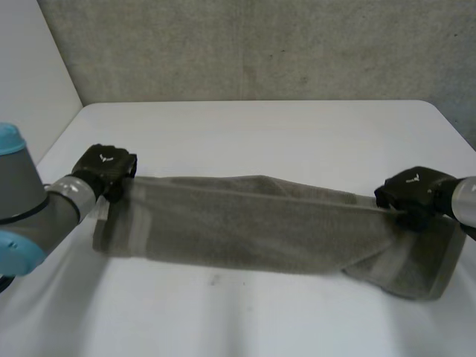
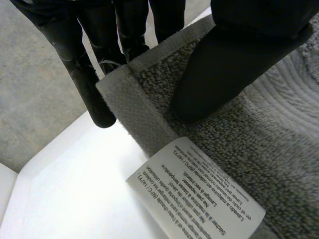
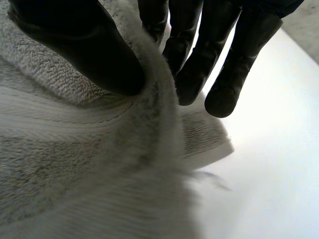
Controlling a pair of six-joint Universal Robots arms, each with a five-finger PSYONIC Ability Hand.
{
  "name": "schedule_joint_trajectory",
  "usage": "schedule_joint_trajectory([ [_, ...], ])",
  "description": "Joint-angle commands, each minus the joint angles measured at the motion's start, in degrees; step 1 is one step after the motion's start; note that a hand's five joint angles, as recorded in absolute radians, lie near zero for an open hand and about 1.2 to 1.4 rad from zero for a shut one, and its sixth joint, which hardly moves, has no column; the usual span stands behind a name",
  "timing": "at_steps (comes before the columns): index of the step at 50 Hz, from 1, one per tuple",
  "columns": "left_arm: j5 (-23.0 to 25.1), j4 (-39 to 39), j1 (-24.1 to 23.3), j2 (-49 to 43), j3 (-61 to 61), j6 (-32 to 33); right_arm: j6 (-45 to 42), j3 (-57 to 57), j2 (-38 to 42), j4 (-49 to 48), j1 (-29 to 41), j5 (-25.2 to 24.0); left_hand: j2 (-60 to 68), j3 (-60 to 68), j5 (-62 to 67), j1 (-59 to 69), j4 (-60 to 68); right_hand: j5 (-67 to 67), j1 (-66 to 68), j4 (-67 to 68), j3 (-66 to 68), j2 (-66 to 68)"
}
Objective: Fold the towel.
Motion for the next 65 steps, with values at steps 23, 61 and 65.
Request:
schedule_joint_trajectory([
  [23,-8.92,13.98,-6.44,-9.65,50.14,-21.21,15.89,-43.96,5.69,-29.26,12.07,10.64,10.23,10.30,10.66,10.71,10.22,2.22,4.01,3.04,3.42,3.41],
  [61,9.52,14.08,8.13,28.71,-35.54,-11.73,-6.60,18.26,-23.28,-7.03,2.42,-1.92,10.23,10.30,10.66,10.71,10.22,2.22,4.01,3.04,3.42,3.41],
  [65,16.10,10.47,13.94,37.71,-39.07,-11.63,-10.99,19.33,-28.85,0.10,-1.63,-3.50,10.23,10.30,10.66,10.71,10.22,2.22,4.01,3.04,3.42,3.41],
])
